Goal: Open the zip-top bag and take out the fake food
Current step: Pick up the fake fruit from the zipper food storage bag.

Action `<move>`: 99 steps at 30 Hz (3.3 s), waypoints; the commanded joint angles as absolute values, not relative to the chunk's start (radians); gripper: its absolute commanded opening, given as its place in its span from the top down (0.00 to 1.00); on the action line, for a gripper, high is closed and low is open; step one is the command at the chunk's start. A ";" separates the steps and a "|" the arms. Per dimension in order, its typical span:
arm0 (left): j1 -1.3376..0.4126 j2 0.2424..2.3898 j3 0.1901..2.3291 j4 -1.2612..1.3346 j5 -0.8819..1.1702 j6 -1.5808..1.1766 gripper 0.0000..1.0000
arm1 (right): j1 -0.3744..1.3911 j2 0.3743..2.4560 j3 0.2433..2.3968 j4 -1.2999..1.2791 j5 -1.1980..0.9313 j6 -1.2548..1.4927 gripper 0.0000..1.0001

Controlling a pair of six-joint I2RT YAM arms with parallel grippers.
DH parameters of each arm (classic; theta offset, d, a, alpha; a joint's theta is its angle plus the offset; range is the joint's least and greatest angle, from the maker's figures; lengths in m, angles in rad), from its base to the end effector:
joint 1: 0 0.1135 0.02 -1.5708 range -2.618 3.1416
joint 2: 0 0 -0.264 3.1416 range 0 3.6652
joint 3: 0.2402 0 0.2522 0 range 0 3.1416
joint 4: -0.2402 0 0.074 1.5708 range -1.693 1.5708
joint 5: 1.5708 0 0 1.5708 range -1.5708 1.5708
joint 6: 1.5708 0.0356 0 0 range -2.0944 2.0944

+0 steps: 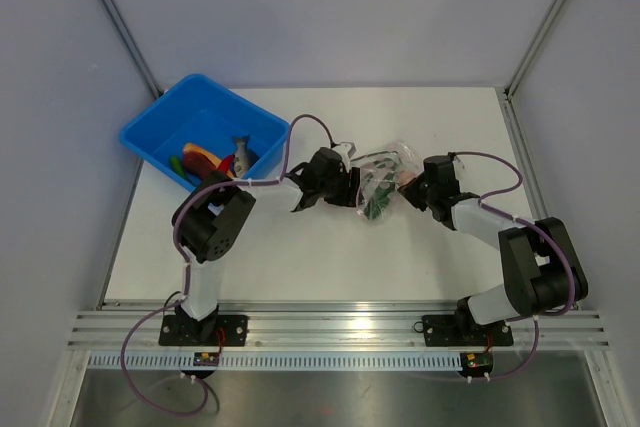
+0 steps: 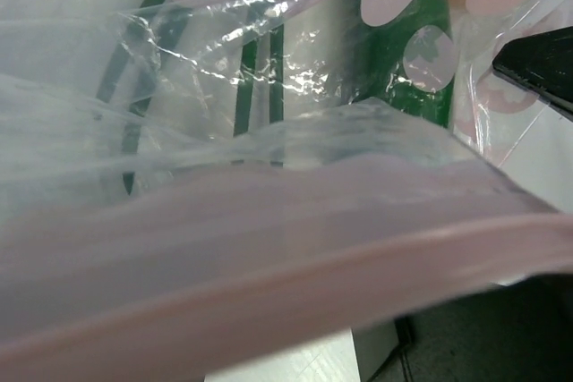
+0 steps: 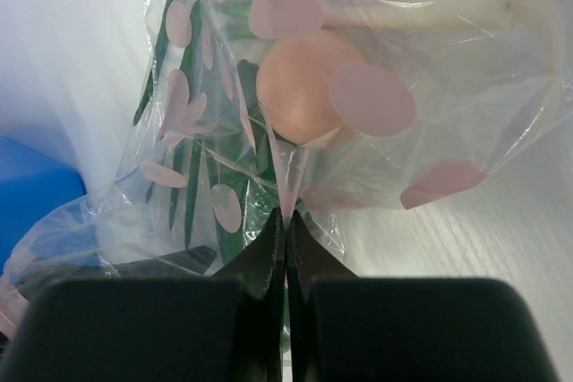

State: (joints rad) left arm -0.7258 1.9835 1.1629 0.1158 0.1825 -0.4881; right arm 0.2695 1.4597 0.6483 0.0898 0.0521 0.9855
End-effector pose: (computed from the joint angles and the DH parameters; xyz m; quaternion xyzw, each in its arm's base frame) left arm 0.3097 -0.2835 0.1464 0.1452 0.8930 -0.3063 0.2960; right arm 0.2753 0.0741 0.1672 0.3292 0.8494 0.2226 0.3473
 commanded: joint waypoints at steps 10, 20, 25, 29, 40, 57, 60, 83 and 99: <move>-0.749 1.921 1.108 0.305 0.267 -0.509 0.40 | 0.276 1.476 0.675 0.126 0.005 0.968 0.94; -0.749 1.869 1.034 0.382 0.245 -0.555 0.37 | 0.278 1.451 0.652 0.127 0.003 0.963 0.62; -0.749 1.844 0.993 0.483 0.285 -0.583 0.35 | 0.285 1.465 0.643 0.146 -0.021 0.966 0.61; -0.750 1.877 1.011 0.488 0.324 -0.601 0.35 | 0.293 1.502 0.647 0.153 -0.026 0.971 0.65; -0.765 1.924 1.072 0.417 0.312 -0.578 0.34 | 0.319 1.594 0.658 0.218 -0.075 1.000 0.97; -0.799 2.002 1.199 0.172 0.175 -0.528 0.36 | 0.318 1.603 0.612 0.394 -0.186 1.002 1.00; -0.799 1.999 1.198 0.146 0.138 -0.528 0.36 | 0.318 1.600 0.614 0.388 -0.178 0.996 1.00; -0.851 2.043 1.290 -0.031 -0.066 -0.411 0.41 | 0.319 1.557 0.618 0.354 -0.143 0.980 1.00; -0.850 2.105 1.416 -0.193 -0.084 -0.411 0.65 | 0.318 1.483 0.618 0.262 -0.042 0.962 1.00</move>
